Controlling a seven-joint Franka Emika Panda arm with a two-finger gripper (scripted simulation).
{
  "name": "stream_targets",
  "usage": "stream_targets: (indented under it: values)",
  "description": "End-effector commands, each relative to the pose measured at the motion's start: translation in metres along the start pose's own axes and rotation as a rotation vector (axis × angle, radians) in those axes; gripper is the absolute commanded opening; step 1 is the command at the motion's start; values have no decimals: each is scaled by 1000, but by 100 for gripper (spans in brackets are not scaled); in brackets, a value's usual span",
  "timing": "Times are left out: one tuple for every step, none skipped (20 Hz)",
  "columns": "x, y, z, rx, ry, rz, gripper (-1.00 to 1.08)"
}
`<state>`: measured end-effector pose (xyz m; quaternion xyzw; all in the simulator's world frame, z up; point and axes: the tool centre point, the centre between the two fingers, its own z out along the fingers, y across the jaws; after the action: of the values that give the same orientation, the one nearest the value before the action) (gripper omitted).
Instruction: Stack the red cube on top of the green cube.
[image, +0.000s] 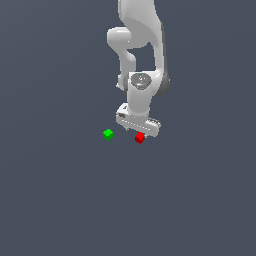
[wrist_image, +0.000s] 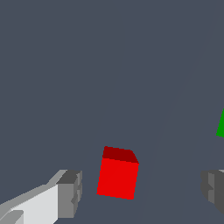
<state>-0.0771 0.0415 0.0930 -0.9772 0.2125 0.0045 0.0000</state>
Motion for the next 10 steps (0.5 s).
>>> stream_targets:
  values:
    - [-8, -3, 6, 1, 3, 47, 100]
    - [-11, -4, 9, 1, 4, 62, 100]
    - [-13, -5, 11, 1, 4, 76, 100]
    - [-15, -6, 13, 1, 5, 89, 100]
    - [-17, -7, 14, 2, 6, 101, 100]
    - [-19, -8, 16, 2, 6, 112, 100]
    - [-20, -9, 18, 2, 7, 121, 100]
    - [-22, -10, 19, 2, 7, 130, 100]
    - [-23, -11, 20, 2, 8, 138, 100]
    - [-24, -12, 21, 2, 8, 144, 100]
